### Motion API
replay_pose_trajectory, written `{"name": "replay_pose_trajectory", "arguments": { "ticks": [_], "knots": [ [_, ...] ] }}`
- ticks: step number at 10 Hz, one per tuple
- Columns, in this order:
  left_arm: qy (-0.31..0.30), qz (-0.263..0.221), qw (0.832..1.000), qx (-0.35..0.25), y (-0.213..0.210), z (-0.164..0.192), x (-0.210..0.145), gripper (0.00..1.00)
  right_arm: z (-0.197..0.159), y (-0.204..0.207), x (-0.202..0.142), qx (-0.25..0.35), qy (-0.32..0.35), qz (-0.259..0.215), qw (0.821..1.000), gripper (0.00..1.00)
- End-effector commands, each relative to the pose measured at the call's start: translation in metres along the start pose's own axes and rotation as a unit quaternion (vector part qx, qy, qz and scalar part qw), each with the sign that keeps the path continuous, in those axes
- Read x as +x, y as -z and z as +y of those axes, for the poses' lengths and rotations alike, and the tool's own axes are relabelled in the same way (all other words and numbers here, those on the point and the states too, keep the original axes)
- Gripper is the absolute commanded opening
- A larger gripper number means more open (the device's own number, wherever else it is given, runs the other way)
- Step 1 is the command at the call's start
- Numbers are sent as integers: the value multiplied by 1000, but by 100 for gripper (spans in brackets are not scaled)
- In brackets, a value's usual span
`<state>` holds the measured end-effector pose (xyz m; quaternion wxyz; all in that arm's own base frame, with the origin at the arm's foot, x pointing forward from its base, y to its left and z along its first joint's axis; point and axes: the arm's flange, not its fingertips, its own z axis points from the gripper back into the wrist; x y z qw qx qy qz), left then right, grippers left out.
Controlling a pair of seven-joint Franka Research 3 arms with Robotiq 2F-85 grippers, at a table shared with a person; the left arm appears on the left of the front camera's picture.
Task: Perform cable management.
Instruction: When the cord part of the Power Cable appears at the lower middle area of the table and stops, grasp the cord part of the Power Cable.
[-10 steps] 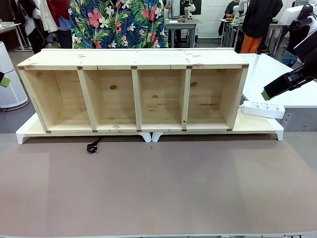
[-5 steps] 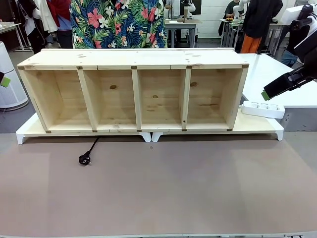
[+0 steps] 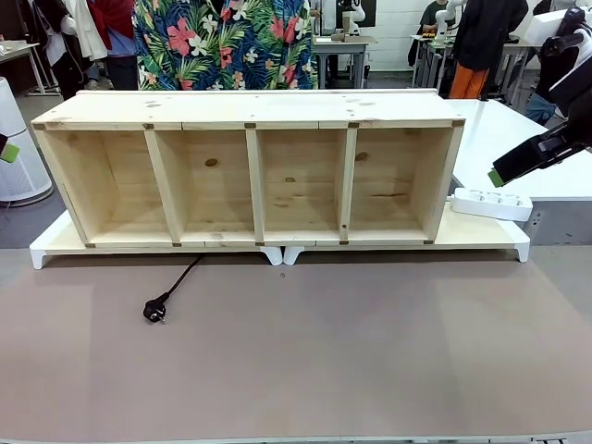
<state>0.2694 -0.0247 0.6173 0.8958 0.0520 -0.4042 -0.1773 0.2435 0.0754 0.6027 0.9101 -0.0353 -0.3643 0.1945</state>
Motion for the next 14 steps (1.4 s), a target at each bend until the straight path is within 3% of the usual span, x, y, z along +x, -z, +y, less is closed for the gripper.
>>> {"name": "replay_pose_trajectory", "arguments": {
  "ticks": [1, 14],
  "knots": [
    [1, -2, 1000, 5, 2, -1, 2, 100, -1, 0, 1, -2, 1, -4, 1000, 100],
    [1, -2, 1000, 5, 2, -1, 2, 100, -1, 0, 1, -2, 1, -4, 1000, 100]
  ]
}}
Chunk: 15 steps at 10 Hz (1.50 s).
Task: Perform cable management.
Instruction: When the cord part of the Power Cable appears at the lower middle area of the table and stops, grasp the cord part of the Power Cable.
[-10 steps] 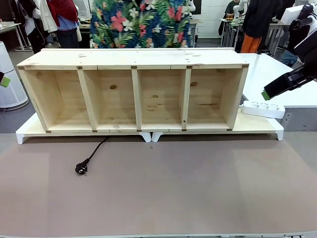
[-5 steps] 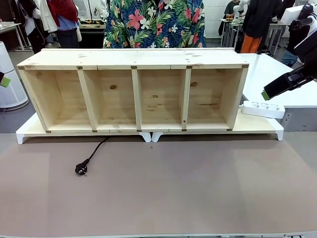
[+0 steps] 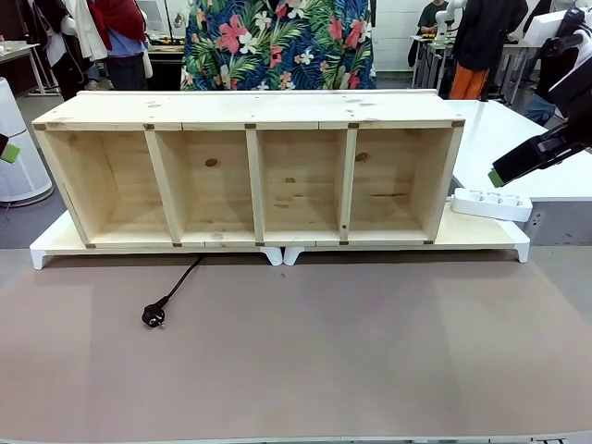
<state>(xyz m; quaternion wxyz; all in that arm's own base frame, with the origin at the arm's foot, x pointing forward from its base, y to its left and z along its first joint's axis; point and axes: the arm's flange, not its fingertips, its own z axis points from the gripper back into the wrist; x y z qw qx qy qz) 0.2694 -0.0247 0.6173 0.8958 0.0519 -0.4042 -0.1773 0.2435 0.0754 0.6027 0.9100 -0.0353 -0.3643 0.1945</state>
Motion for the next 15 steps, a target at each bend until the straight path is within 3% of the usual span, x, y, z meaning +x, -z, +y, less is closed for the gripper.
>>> {"name": "replay_pose_trajectory", "arguments": {
  "ticks": [1, 4, 8, 15],
  "knots": [
    [1, -2, 1000, 5, 2, -1, 2, 100, -1, 0, 1, -2, 1, -4, 1000, 100],
    [1, -2, 1000, 5, 2, -1, 2, 100, 0, 0, 0, 0, 0, 0, 1000, 100],
    [1, -2, 1000, 5, 2, -1, 2, 100, 83, 2, 48, 50, -55, 36, 997, 100],
    [1, -2, 1000, 5, 2, -1, 2, 100, 252, 56, 125, 80, -49, 86, 992, 100]
  ]
}}
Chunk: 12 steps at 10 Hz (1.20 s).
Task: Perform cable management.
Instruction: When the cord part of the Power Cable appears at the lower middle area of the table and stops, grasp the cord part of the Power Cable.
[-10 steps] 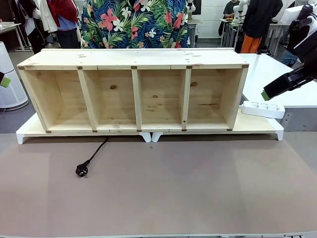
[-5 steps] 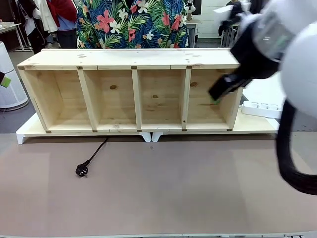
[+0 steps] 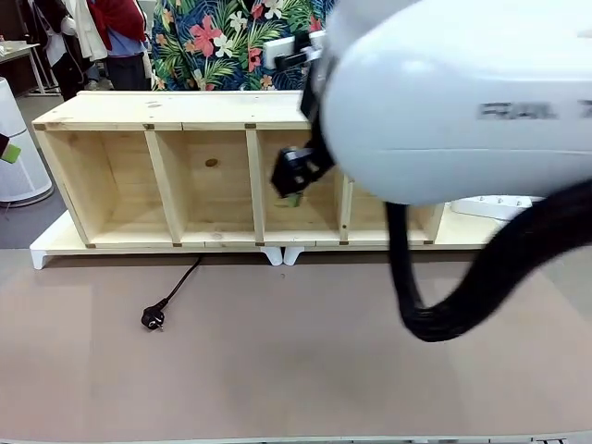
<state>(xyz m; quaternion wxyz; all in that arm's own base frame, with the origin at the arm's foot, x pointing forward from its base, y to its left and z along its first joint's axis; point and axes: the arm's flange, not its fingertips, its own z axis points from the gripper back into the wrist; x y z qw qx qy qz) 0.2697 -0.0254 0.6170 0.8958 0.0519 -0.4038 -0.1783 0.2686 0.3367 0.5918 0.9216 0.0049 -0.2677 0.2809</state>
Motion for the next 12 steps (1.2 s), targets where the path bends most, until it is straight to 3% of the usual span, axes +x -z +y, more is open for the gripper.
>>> {"name": "replay_pose_trajectory", "arguments": {
  "ticks": [1, 3, 8, 12],
  "knots": [
    [1, -2, 1000, 5, 2, 0, 2, 100, 31, 30, 34, -6, 27, 18, 999, 100],
    [1, -2, 1000, 5, 2, 0, 2, 100, 60, 68, 61, 9, 72, 47, 996, 100],
    [1, -2, 1000, 5, 2, 0, 2, 100, 77, 124, 111, 19, 187, 73, 980, 100],
    [1, -2, 1000, 5, 2, 0, 2, 100, 103, 159, 118, 78, 240, 122, 960, 100]
  ]
}}
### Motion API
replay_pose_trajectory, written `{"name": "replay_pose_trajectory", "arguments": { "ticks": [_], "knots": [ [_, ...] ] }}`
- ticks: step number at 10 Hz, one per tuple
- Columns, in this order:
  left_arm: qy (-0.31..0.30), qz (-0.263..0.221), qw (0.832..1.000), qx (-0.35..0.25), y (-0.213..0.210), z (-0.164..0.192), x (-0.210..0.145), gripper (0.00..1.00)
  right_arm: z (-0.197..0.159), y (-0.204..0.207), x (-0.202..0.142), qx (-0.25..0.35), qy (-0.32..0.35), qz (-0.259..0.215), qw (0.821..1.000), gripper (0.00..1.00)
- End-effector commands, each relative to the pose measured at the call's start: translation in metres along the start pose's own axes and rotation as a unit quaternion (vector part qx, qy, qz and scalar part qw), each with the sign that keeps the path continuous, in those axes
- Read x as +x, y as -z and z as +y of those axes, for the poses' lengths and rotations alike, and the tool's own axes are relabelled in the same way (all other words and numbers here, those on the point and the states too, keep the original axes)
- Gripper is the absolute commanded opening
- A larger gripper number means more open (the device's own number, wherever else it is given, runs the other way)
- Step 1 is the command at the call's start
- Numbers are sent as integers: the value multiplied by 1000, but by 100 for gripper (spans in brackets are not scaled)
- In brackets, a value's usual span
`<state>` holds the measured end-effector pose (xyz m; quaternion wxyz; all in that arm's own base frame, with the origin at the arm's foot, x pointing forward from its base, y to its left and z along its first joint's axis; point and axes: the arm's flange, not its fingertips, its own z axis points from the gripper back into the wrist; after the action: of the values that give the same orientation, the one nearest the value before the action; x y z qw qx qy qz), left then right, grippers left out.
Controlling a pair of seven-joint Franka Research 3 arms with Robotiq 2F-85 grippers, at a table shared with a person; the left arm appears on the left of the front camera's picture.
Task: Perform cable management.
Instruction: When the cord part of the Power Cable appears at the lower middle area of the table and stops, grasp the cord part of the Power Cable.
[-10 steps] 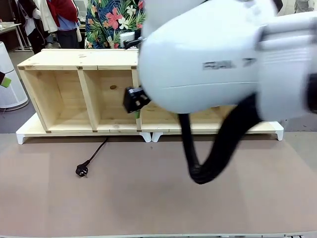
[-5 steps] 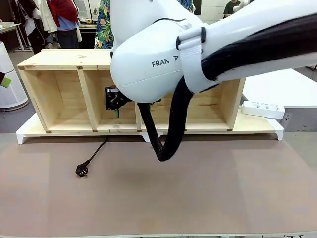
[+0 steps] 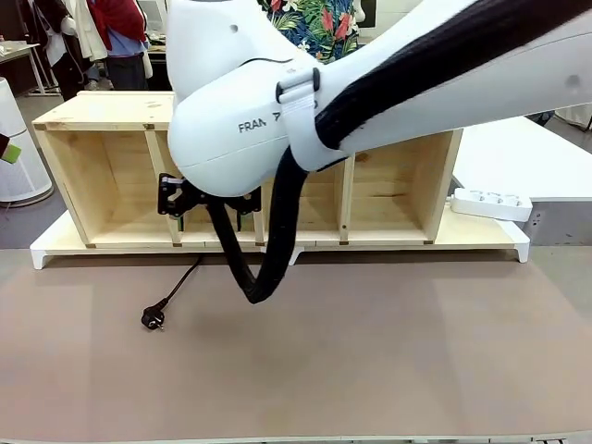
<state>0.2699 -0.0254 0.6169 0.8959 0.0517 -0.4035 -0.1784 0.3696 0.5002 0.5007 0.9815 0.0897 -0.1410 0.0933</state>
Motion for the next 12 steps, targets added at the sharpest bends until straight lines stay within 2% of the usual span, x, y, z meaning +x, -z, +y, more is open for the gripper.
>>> {"name": "replay_pose_trajectory", "arguments": {
  "ticks": [1, 12],
  "knots": [
    [1, -3, 1000, 5, 2, 0, 2, 100, 11, 14, 3, 10, 26, 22, 999, 100],
    [1, -3, 1000, 5, 2, 0, 2, 100, 9, 16, 6, 7, 13, 14, 1000, 100]
  ]
}}
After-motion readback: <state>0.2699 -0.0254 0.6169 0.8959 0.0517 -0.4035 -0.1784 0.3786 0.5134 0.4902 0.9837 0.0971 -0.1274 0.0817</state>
